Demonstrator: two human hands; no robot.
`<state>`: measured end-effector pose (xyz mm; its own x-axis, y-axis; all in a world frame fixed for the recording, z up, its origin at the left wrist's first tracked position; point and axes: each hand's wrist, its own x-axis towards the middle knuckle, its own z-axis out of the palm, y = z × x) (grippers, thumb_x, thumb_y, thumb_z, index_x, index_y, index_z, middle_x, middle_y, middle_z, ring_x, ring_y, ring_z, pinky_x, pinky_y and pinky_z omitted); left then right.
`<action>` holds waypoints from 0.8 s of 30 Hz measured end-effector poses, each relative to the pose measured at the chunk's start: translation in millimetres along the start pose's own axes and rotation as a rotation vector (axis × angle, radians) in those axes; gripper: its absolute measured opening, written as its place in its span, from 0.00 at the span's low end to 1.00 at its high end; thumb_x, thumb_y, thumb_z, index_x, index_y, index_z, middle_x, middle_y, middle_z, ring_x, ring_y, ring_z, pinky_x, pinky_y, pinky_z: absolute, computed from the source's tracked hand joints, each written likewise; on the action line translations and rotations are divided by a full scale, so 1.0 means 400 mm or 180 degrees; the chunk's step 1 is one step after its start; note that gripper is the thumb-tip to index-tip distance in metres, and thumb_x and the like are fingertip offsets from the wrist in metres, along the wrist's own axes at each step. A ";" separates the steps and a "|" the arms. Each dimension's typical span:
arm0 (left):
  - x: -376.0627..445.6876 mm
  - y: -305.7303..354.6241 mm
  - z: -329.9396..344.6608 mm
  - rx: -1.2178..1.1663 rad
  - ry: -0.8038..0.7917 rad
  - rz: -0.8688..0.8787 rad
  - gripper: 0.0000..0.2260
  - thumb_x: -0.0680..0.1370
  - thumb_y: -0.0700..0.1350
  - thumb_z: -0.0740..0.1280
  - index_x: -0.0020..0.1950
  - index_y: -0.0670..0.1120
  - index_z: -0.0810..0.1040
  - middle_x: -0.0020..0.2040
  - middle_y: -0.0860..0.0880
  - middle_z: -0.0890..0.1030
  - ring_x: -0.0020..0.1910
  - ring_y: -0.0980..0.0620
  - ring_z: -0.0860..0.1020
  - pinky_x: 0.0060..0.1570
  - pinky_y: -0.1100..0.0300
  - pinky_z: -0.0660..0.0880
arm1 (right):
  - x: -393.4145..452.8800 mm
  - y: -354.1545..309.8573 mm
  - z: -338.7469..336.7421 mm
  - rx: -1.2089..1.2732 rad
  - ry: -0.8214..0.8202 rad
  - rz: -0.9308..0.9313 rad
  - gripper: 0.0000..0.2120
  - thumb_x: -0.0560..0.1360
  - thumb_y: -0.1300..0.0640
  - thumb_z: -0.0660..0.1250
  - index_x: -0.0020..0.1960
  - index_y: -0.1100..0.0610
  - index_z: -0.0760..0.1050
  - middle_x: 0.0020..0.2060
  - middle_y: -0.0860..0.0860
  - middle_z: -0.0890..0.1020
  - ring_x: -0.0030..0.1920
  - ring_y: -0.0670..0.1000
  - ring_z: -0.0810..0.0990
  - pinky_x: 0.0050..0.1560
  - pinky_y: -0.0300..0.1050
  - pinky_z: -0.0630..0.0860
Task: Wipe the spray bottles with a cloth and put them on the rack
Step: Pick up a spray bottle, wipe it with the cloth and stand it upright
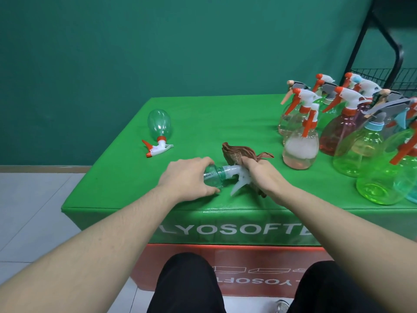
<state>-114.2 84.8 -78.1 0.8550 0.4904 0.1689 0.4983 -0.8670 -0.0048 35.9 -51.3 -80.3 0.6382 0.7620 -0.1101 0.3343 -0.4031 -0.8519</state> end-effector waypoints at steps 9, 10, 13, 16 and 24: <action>0.017 0.001 -0.017 -0.0298 -0.0186 -0.0267 0.37 0.71 0.70 0.72 0.75 0.54 0.70 0.65 0.54 0.77 0.55 0.53 0.78 0.46 0.57 0.74 | -0.056 0.048 -0.052 0.0323 0.0213 0.0055 0.19 0.83 0.44 0.57 0.43 0.57 0.73 0.35 0.57 0.75 0.37 0.53 0.72 0.49 0.50 0.71; 0.018 0.000 -0.018 -0.0367 -0.0208 -0.0311 0.37 0.71 0.69 0.73 0.74 0.54 0.70 0.65 0.54 0.75 0.53 0.54 0.77 0.45 0.58 0.73 | -0.061 0.051 -0.058 0.0398 0.0223 0.0063 0.20 0.82 0.43 0.58 0.43 0.58 0.73 0.36 0.58 0.76 0.37 0.54 0.74 0.52 0.52 0.73; 0.015 -0.002 -0.022 -0.0564 -0.0124 -0.0485 0.38 0.70 0.69 0.74 0.74 0.52 0.71 0.63 0.52 0.72 0.52 0.54 0.76 0.48 0.57 0.75 | -0.067 0.065 -0.064 0.0582 0.0279 0.0187 0.33 0.79 0.37 0.56 0.50 0.69 0.78 0.45 0.66 0.83 0.45 0.63 0.82 0.62 0.57 0.73; 0.004 -0.017 -0.021 -0.0585 0.0175 -0.0694 0.37 0.71 0.71 0.71 0.74 0.52 0.72 0.62 0.52 0.75 0.55 0.53 0.75 0.63 0.48 0.75 | -0.063 0.069 -0.050 0.0837 0.0435 0.0506 0.27 0.83 0.40 0.55 0.58 0.62 0.79 0.51 0.59 0.84 0.53 0.59 0.82 0.64 0.54 0.73; -0.034 -0.031 -0.019 -0.0630 0.0516 -0.0974 0.33 0.78 0.69 0.63 0.78 0.51 0.66 0.69 0.52 0.78 0.57 0.49 0.82 0.59 0.45 0.79 | -0.037 0.054 -0.020 0.1610 0.0533 0.0759 0.22 0.82 0.42 0.56 0.55 0.58 0.79 0.47 0.57 0.86 0.51 0.60 0.84 0.65 0.63 0.76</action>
<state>-133.3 88.2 -73.0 0.6297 0.7221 0.2865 0.6755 -0.6911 0.2571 39.2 -75.4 -93.1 0.7698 0.5729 -0.2814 -0.1784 -0.2302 -0.9567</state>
